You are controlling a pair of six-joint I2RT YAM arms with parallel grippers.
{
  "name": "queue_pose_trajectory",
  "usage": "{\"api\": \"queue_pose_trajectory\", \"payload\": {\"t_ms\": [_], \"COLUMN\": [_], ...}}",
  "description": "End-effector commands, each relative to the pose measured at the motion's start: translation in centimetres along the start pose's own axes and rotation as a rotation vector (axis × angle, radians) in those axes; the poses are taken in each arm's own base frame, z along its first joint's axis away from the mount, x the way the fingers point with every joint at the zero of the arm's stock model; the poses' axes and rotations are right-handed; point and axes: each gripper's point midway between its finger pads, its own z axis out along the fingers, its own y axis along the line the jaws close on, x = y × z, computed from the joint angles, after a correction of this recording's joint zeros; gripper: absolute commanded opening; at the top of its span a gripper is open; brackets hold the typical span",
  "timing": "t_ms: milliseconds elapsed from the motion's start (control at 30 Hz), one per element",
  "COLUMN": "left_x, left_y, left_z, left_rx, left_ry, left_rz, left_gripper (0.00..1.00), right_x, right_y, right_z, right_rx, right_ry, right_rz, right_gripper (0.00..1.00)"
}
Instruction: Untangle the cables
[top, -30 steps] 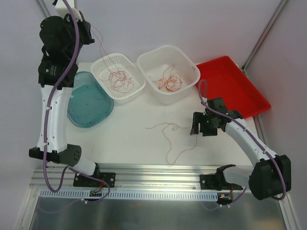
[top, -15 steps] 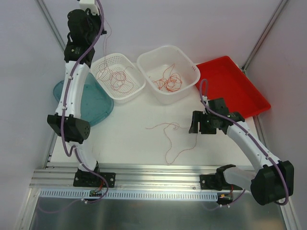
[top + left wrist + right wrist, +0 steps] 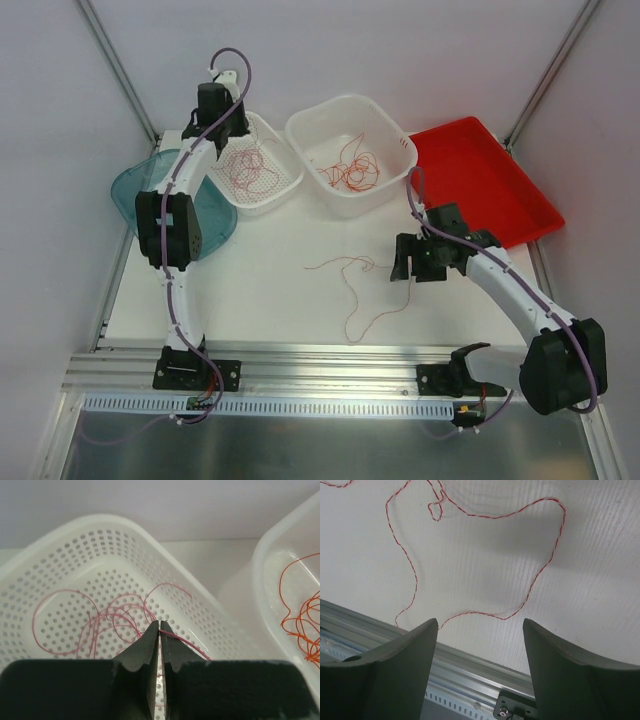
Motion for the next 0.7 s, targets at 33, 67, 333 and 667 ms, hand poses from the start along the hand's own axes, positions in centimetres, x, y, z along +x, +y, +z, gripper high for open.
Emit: {"api": "queue_pose_trajectory", "payload": {"t_ms": [33,67,333,667], "left_x": [1.5,2.8,-1.9,-3.2], "left_y": [1.1,1.3,0.0,-4.0], "left_z": [0.2,0.2,-5.6,-17.4], "left_rx": [-0.002,0.003,0.050,0.149], "left_ry": [0.007,0.036,-0.028,-0.081], "left_rz": [-0.157,-0.175,-0.184,-0.228], "left_gripper": [0.07,0.11,0.54,0.99], "right_x": [-0.4,-0.3,-0.3,-1.2], "right_y": [0.7,0.9,2.0,5.8], "right_z": [0.1,0.0,-0.6,-1.0], "right_rx": [-0.018,-0.019,0.030,0.008], "right_ry": [-0.002,0.002,-0.006,-0.041], "right_rz": [-0.031,-0.042,-0.119,-0.261], "right_gripper": [0.73,0.73,0.73,0.78]}}
